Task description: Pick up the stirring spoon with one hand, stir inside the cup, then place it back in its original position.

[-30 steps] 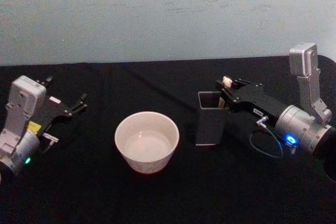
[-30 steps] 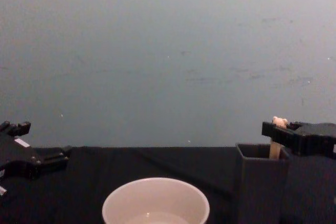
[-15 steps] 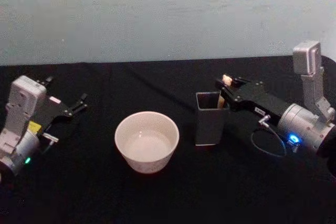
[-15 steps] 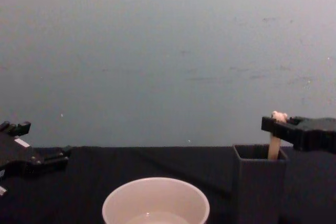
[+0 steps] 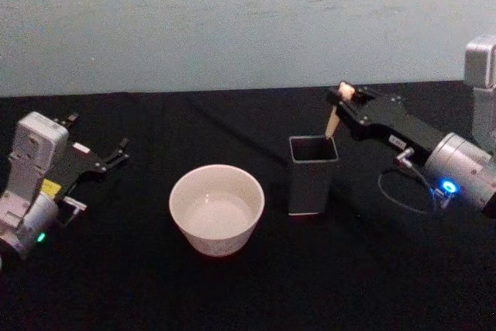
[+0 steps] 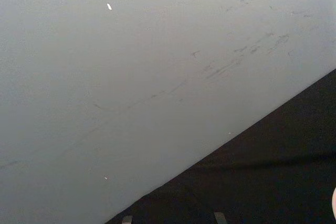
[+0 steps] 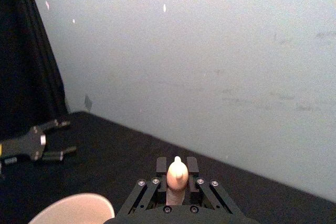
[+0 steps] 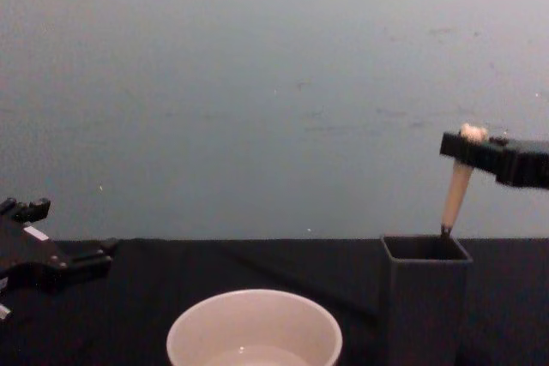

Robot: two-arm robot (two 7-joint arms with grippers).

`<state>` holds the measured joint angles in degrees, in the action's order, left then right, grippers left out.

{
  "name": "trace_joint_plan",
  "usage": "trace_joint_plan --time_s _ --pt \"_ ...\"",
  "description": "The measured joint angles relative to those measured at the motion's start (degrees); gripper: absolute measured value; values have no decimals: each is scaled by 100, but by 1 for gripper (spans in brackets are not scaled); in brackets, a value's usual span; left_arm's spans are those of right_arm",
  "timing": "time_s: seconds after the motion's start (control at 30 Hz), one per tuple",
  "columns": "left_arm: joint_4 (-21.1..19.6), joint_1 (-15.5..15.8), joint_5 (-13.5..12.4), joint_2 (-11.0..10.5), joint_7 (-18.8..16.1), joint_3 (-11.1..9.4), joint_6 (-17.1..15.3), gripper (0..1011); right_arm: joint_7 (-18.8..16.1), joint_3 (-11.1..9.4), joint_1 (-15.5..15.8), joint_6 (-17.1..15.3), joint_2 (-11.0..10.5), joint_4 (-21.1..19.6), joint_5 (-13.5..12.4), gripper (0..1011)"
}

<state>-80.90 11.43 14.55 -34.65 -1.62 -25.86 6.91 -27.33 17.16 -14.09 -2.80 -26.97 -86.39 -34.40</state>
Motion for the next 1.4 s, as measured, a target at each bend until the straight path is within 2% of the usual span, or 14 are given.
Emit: trace_joint_plan --time_s 0.37,0.53,0.63,0.8,1.07,1.2,1.4 --pt "0 0 0 0 0 0 0 1001 68 -222 -117 132 -15 -255 -410 214" --pt "0 0 0 0 0 0 0 1001 117 -253 -183 187 26 -312 -535 213" --pt "0 0 0 0 0 0 0 1001 128 -206 -238 197 64 -311 -576 213" --pt "0 0 0 0 0 0 0 1001 107 -68 -339 165 124 -237 -644 214" --pt "0 0 0 0 0 0 0 1001 -41 270 -538 133 237 -47 -675 214" --pt "0 0 0 0 0 0 0 1001 -156 462 -625 150 270 44 -632 213" --pt "0 0 -1 0 0 0 0 1001 -371 807 -744 198 286 225 -430 213"
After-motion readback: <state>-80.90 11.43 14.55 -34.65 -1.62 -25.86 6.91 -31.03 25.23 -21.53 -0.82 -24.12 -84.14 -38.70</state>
